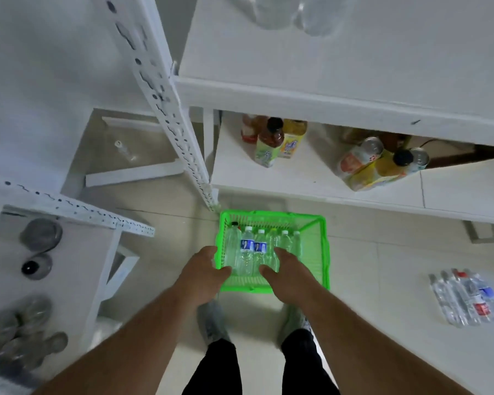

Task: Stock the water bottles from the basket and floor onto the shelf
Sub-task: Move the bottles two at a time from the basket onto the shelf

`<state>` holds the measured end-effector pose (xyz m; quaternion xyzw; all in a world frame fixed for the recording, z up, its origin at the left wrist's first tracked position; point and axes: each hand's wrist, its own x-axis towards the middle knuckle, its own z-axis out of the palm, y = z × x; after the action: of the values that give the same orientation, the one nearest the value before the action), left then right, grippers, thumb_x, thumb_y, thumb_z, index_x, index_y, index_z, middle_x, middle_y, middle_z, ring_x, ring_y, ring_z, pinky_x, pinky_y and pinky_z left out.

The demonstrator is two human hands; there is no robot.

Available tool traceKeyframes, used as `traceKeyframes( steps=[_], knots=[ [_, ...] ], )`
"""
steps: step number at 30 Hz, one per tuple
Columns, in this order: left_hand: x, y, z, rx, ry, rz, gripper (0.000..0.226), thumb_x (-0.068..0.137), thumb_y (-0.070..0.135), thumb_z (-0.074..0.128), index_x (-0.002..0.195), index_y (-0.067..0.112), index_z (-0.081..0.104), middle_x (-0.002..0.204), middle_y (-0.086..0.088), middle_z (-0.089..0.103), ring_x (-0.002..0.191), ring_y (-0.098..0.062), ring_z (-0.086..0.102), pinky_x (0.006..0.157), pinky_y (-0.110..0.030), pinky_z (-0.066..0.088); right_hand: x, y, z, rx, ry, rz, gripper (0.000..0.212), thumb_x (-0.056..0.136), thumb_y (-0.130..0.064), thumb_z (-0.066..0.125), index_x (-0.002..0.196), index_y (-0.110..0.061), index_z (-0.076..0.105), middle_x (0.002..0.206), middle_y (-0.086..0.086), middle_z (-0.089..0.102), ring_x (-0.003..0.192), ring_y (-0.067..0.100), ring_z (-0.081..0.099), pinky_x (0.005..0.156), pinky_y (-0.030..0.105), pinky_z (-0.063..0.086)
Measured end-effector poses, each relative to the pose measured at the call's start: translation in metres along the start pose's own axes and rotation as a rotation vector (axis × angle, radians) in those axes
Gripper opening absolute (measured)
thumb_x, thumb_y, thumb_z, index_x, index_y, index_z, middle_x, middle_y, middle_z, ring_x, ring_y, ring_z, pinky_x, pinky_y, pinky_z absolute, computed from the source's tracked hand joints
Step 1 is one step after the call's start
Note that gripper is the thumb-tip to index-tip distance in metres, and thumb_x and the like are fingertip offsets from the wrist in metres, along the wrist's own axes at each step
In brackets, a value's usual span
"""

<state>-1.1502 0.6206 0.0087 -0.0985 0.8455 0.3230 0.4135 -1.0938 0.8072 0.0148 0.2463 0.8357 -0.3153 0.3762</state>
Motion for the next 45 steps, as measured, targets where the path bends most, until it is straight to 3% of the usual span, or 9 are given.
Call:
traceKeyframes(
  steps=[5,10,16,20,25,32,37,41,45],
  knots=[
    [0.117,-0.044,0.081,-0.125,0.011,-0.060,0.057,0.081,0.023,0.074,0.134,0.012,0.054,0.127,-0.005,0.065,0.110,-0.023,0.065,0.095,-0.037,0.053,0.139,0.047,0.061,0.140,-0.029,0.075,0.068,0.099,-0.044,0.053,0.155,-0.012,0.030,0.157,0.010,0.039,0.140,0.028,0.043,0.112,0.032,0.034],
    [0.236,-0.089,0.158,-0.051,0.053,-0.128,0.062,0.083,0.028,0.070,0.140,0.013,0.051,0.138,-0.008,0.059,0.117,-0.023,0.062,0.092,-0.024,0.047,0.270,0.105,0.121,0.196,-0.064,0.137,0.048,0.100,-0.038,0.051,0.138,-0.009,0.051,0.130,0.014,0.062,0.115,0.030,0.060,0.079,0.025,0.039],
    [0.336,-0.133,0.220,0.055,0.111,-0.187,0.067,0.091,0.026,0.063,0.150,0.009,0.035,0.150,-0.011,0.047,0.124,-0.028,0.057,0.086,-0.024,0.044,0.380,0.138,0.177,0.256,-0.039,0.125,0.012,0.100,-0.029,0.050,0.102,-0.018,0.054,0.089,0.004,0.054,0.085,0.024,0.052,0.074,0.027,0.039],
    [0.374,-0.155,0.247,0.081,0.129,-0.215,0.065,0.091,0.025,0.062,0.148,0.005,0.036,0.145,-0.013,0.050,0.117,-0.031,0.061,0.084,-0.029,0.049,0.430,0.140,0.200,0.368,0.016,0.111,0.019,0.097,-0.028,0.055,0.110,-0.015,0.058,0.084,0.005,0.056,0.087,0.032,0.064,0.070,0.035,0.048],
    [0.394,-0.169,0.266,0.131,0.238,-0.152,0.050,0.087,0.032,0.065,0.128,0.007,0.052,0.125,-0.016,0.060,0.106,-0.034,0.064,0.087,-0.040,0.055,0.464,0.143,0.208,0.393,-0.005,0.115,0.022,0.098,-0.028,0.050,0.098,-0.008,0.060,0.075,0.004,0.053,0.062,0.019,0.050,0.053,0.025,0.038],
    [0.408,-0.172,0.281,0.145,0.161,-0.133,0.073,0.083,0.045,0.072,0.143,0.011,0.046,0.138,-0.017,0.049,0.126,-0.031,0.053,0.102,-0.035,0.045,0.486,0.163,0.211,0.471,-0.001,0.233,0.043,0.093,-0.042,0.060,0.105,-0.001,0.065,0.088,0.010,0.060,0.078,0.026,0.055,0.058,0.025,0.038],
    [0.430,-0.179,0.290,-0.055,0.127,-0.238,0.057,0.069,0.047,0.084,0.112,0.014,0.066,0.108,-0.004,0.072,0.091,-0.025,0.071,0.079,-0.034,0.058,0.494,0.176,0.213,0.442,-0.038,0.237,0.045,0.078,-0.045,0.080,0.088,-0.004,0.065,0.066,0.006,0.054,0.053,0.020,0.051,0.054,0.026,0.041],
    [0.436,-0.189,0.286,-0.122,0.078,-0.266,0.060,0.060,0.050,0.087,0.105,0.018,0.064,0.095,0.002,0.071,0.080,-0.017,0.069,0.072,-0.028,0.057,0.496,0.182,0.213,0.480,-0.049,0.249,0.054,0.070,-0.051,0.085,0.089,-0.005,0.062,0.063,0.003,0.051,0.048,0.015,0.045,0.049,0.023,0.035],
    [0.416,-0.192,0.286,-0.200,0.088,-0.242,0.046,0.071,0.036,0.086,0.101,0.019,0.057,0.088,0.007,0.064,0.074,-0.007,0.062,0.060,-0.022,0.048,0.481,0.188,0.214,0.606,-0.072,0.187,0.036,0.078,-0.041,0.081,0.091,-0.010,0.071,0.069,0.002,0.060,0.050,0.011,0.047,0.052,0.023,0.039]
  ],
)
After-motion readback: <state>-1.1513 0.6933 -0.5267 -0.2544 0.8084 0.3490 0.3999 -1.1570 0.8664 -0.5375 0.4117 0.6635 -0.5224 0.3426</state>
